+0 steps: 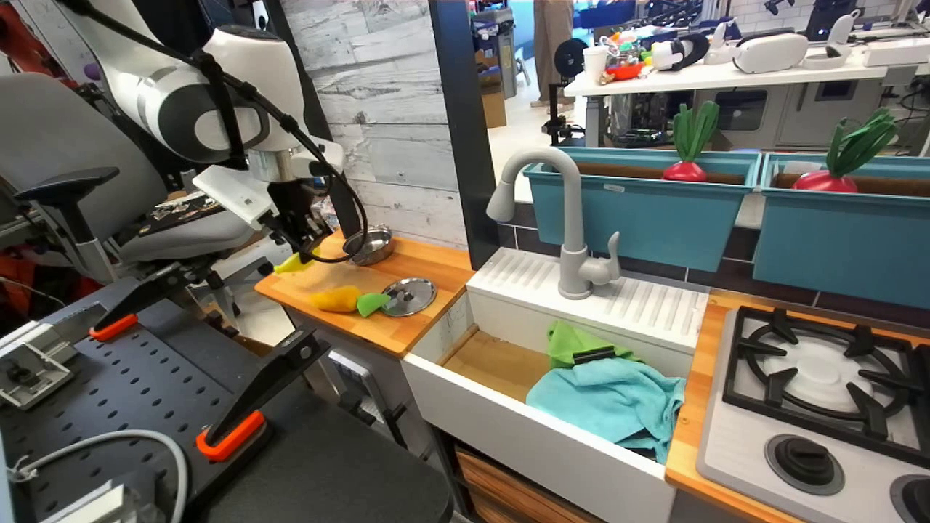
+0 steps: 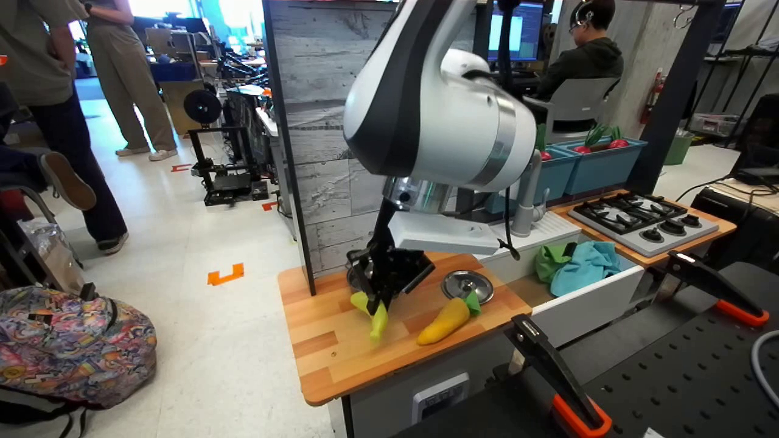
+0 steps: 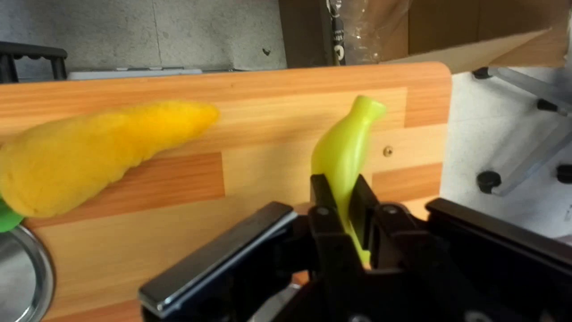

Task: Move the toy banana closer to the grey wall

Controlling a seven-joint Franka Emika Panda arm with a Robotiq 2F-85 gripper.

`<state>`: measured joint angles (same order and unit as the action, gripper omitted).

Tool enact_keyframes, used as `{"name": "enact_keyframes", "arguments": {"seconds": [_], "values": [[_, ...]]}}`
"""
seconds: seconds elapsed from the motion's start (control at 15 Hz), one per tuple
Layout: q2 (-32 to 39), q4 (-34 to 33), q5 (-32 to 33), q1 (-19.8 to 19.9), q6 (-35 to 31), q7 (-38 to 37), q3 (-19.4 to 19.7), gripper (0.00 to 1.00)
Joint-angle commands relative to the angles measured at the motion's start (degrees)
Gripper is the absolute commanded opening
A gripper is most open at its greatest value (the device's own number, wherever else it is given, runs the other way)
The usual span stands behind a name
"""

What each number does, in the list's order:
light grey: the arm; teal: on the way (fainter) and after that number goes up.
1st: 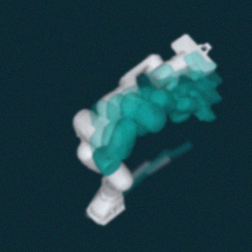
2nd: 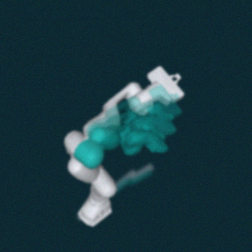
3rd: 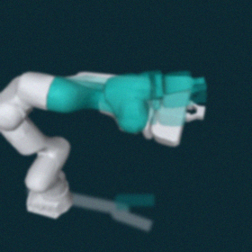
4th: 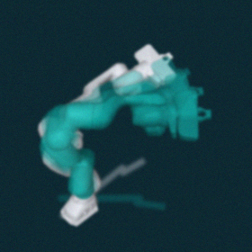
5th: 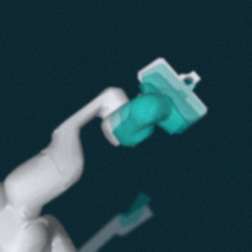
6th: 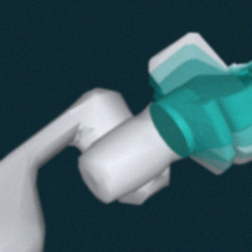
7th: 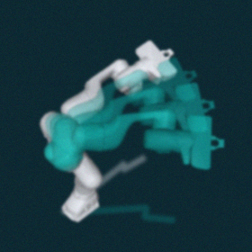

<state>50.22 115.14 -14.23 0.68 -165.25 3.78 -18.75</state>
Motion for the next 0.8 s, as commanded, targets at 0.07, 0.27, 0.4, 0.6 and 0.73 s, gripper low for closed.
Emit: {"name": "enact_keyframes", "arguments": {"seconds": [0.07,0.27,0.4,0.6,0.73], "values": [[-4.35,3.82,-4.96,9.99,-6.42,0.47,-7.44,0.04],[-4.07,2.68,-6.67,14.25,-9.35,-0.17,-9.42,0.04],[-3.41,1.94,-6.49,15.40,-10.61,-0.69,-8.86,0.04],[-2.71,1.50,-5.85,15.40,-11.42,-2.31,-6.61,0.04],[-2.23,0.97,-5.72,14.69,-11.68,-3.97,-4.60,0.04]]}}
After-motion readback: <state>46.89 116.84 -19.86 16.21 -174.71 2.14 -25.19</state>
